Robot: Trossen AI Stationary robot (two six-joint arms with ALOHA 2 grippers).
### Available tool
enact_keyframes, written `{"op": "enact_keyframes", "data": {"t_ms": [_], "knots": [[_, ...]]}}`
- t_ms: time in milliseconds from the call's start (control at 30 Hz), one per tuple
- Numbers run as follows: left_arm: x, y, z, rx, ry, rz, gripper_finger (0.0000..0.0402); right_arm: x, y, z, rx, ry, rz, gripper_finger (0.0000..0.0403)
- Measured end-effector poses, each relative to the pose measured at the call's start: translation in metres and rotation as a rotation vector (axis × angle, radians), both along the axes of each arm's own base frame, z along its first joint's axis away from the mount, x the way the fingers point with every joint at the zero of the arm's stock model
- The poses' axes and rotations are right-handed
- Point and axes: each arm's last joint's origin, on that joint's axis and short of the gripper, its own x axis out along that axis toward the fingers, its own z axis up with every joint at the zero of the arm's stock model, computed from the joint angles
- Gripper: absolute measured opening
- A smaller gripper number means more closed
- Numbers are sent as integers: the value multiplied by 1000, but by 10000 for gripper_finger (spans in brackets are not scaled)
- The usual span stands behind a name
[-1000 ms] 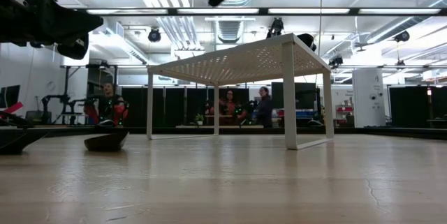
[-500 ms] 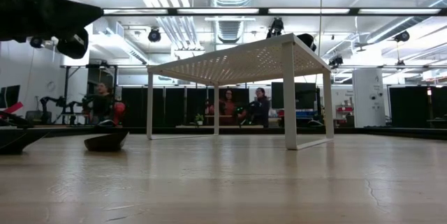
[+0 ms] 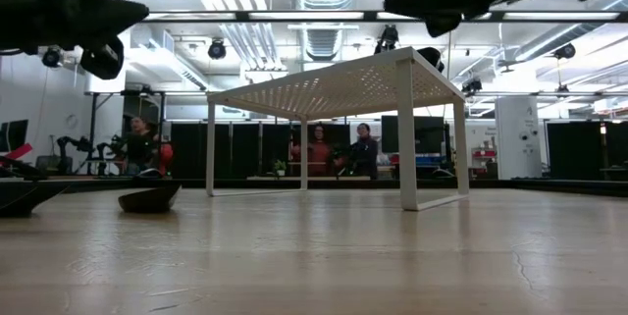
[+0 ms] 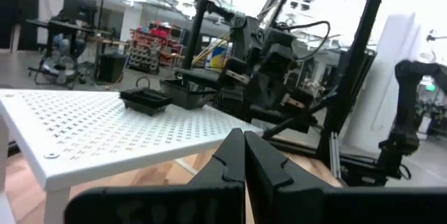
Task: Pick & Place Mini shaped plates
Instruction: Put the drop-shaped plate on the shelf
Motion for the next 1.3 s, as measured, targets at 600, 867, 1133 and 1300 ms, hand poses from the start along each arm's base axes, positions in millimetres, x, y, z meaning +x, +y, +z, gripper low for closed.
{"op": "enact_keyframes", "data": {"t_ms": [600,867,1133,1300], "knots": [[10,-2,-7,-104,135,10,0,-92,-58,-17,-42,-173,-377,8],[21,-5,-2,-93,306,49,0,-113,-66,-31,38,-235,-425,8],[37,-10,10,-21,388,53,1,-123,-69,-44,80,-215,-356,9],[46,-12,7,32,458,54,1,-126,-72,-50,100,-217,-315,9]]}}
